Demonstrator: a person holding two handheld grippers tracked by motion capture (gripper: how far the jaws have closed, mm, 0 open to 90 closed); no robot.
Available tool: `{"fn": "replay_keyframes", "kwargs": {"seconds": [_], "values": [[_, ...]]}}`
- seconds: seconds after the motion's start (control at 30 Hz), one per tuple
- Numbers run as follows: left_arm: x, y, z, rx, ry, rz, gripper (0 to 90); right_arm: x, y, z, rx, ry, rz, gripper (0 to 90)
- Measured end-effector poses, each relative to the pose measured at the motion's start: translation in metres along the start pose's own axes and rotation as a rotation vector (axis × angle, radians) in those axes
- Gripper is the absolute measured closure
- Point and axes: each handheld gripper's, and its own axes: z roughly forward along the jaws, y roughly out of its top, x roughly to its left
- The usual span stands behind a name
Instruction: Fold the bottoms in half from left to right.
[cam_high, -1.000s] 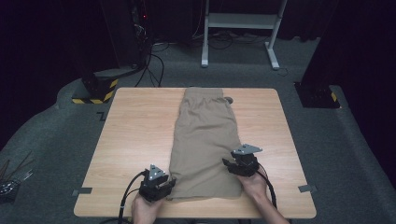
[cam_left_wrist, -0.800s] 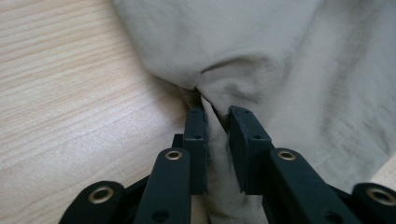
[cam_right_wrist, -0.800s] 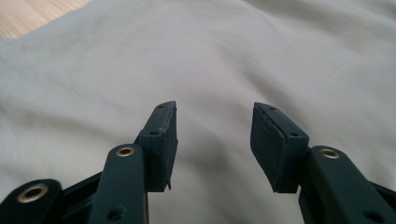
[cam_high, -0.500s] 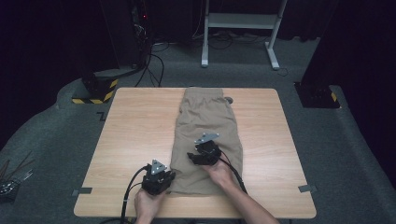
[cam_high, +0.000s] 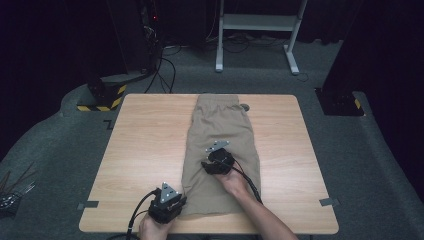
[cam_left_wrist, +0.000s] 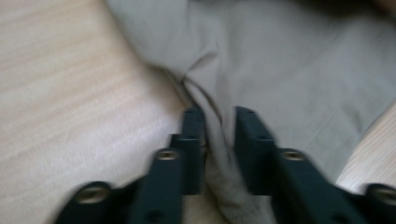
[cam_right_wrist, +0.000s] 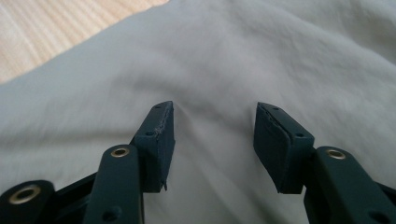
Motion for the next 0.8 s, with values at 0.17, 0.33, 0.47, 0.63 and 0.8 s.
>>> {"fn": "replay_keyframes", "kwargs": {"seconds": [0.17, 0.33, 0.47, 0.63, 0.8], "values": [[0.004, 0.023, 0.003, -0.053, 0.012, 0.025, 46.5, -0.004, -0.021, -0.041, -0.062, -0.015, 0.036, 46.7], [0.01, 0.051, 0.032, -0.057, -0.02, 0.062, 41.7, -0.015, -0.064, -0.083, -0.075, -0.072, 0.054, 46.5], [0.009, 0.061, 0.063, 0.007, -0.011, 0.11, 41.2, -0.026, -0.095, -0.099, -0.071, -0.082, 0.085, 46.4], [0.008, 0.054, 0.072, 0.051, 0.008, 0.135, 41.3, -0.028, -0.123, -0.102, -0.068, -0.092, 0.087, 46.2], [0.005, 0.043, 0.065, 0.03, 0.006, 0.141, 41.7, -0.022, -0.134, -0.109, -0.094, -0.098, 0.072, 46.2]]}}
